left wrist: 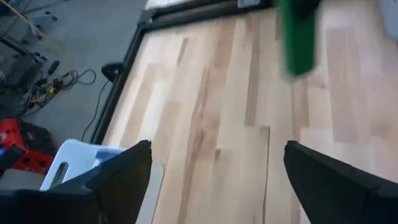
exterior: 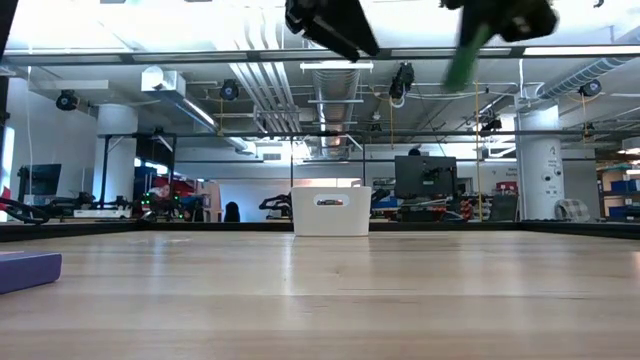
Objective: Sort blocks
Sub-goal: Put the green block into the gray bin, then put the pink block into the orange bin
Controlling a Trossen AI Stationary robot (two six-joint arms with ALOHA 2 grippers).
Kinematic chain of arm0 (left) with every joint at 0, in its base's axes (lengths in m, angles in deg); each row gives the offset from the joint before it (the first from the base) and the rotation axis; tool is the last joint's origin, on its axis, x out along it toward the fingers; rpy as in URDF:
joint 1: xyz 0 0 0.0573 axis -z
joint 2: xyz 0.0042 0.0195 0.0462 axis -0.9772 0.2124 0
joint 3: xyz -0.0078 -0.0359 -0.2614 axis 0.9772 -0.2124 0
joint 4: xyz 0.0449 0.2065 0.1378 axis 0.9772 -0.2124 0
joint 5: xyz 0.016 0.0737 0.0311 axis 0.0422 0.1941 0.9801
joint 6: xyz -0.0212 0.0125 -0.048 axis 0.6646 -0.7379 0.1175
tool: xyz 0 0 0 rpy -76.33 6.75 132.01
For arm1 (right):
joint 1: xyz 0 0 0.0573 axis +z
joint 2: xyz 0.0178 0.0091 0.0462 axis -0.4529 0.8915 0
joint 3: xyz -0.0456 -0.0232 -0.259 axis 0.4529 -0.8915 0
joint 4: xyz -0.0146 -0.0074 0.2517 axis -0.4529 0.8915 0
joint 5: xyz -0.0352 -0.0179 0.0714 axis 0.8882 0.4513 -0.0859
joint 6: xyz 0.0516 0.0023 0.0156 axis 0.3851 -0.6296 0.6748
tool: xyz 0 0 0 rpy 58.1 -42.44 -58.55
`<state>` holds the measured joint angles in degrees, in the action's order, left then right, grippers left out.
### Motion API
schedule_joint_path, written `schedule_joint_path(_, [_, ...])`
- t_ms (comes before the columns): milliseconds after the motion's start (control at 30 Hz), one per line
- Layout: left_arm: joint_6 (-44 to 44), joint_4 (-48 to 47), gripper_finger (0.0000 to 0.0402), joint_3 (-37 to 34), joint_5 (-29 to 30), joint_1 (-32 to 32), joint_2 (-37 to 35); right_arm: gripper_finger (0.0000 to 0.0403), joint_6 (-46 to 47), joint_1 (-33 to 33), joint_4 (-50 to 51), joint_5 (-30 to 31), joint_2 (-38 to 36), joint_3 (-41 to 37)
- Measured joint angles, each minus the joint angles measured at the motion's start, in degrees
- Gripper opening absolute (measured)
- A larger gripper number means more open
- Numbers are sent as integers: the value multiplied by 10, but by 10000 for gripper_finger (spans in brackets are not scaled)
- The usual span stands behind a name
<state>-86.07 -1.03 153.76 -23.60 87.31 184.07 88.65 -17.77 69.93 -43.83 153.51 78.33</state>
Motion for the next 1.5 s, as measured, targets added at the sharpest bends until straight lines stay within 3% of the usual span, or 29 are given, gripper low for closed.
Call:
schedule_joint_path(133, [-1,-36,339,0,18,-1,0,47,15,27,63,-62,-18,0])
schedule_joint_path(267, [-1,-61,340,0,30,-4,0,47,-16,87,95,-75,-29,0])
schedule_joint_path(533, [-1,-63,341,0,30,-4,0,47,-100,262,145,-82,-29,-12])
schedule_joint_path(833, [-1,-62,341,0,28,-5,-1,47,-112,453,141,-82,-23,-67])
schedule_joint_path(1167, [10,-55,341,0,27,-5,-1,51,-82,496,86,-20,-21,-119])
schedule_joint_path(1367, [15,-54,341,0,27,-5,-1,110,-85,496,73,-20,-21,-139])
schedule_joint_path(1500, [15,-54,341,0,27,-5,-1,129,-85,496,70,-20,-21,-140])
